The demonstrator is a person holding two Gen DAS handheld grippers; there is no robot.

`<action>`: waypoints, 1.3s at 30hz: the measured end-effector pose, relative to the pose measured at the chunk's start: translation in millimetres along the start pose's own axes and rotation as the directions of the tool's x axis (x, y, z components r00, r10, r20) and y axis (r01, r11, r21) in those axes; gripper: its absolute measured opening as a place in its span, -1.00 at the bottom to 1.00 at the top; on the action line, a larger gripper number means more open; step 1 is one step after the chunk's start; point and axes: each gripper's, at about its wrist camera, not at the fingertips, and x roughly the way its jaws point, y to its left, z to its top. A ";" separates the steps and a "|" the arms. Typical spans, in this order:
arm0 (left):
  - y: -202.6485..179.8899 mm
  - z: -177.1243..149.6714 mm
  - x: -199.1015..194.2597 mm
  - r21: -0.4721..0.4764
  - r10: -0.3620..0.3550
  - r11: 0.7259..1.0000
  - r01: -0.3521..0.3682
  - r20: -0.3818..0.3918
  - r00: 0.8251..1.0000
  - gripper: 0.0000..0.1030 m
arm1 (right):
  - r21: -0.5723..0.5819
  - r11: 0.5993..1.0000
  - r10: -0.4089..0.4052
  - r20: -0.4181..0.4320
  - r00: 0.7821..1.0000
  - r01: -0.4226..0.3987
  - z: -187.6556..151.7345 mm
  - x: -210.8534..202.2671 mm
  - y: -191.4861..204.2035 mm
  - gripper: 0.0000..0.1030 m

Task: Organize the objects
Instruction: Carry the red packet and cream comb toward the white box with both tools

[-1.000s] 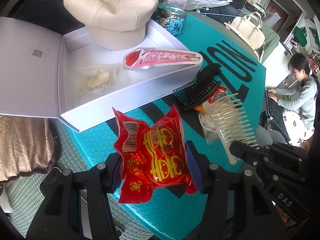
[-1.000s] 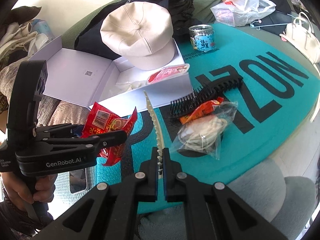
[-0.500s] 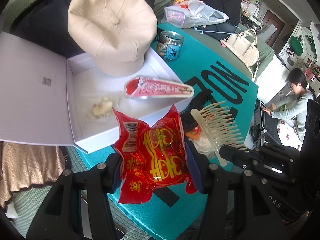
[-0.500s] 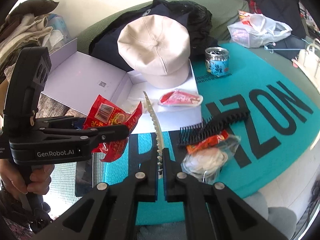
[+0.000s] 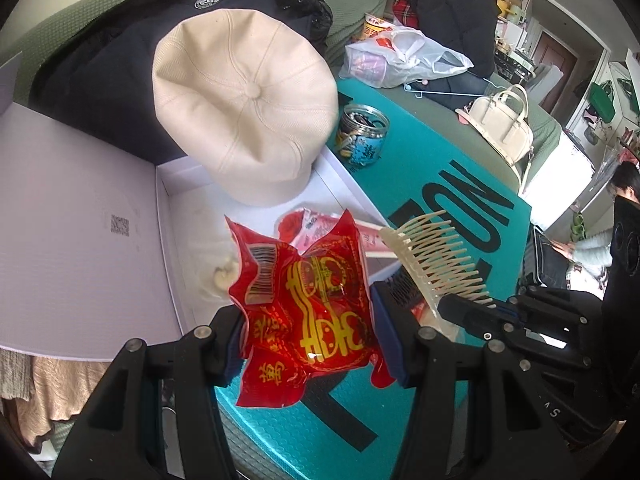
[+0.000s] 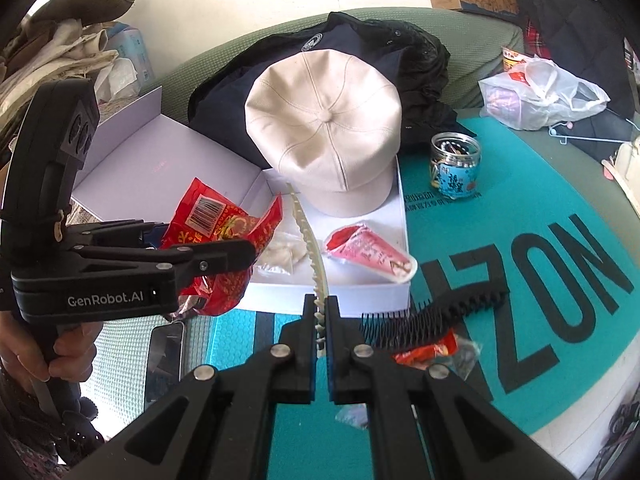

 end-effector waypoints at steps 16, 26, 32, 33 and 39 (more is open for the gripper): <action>39.2 43.2 27.7 -0.027 0.071 0.997 -0.071 0.015 0.997 0.04 | -0.079 0.996 0.034 0.006 0.999 -0.034 46.5 42.9 1.0 -0.95; 64.6 55.2 65.9 -0.015 0.139 0.990 -0.139 -0.023 0.990 0.04 | -0.071 0.996 0.046 -0.040 0.998 -0.049 54.6 81.8 -6.2 -0.95; 73.1 56.7 91.2 -0.014 0.158 0.987 -0.159 -0.047 0.986 0.04 | -0.069 0.997 0.039 -0.075 0.996 -0.044 50.6 104.9 -13.8 -0.95; 74.2 56.2 94.8 -0.013 0.160 0.987 -0.161 -0.049 0.986 0.04 | -0.069 0.997 0.035 -0.079 0.996 -0.040 50.1 108.4 -15.2 -0.95; 76.8 52.1 117.0 -0.002 0.184 0.983 -0.185 -0.059 0.981 0.04 | -0.066 0.997 0.020 -0.110 0.994 -0.027 50.0 126.1 -21.5 -0.95</action>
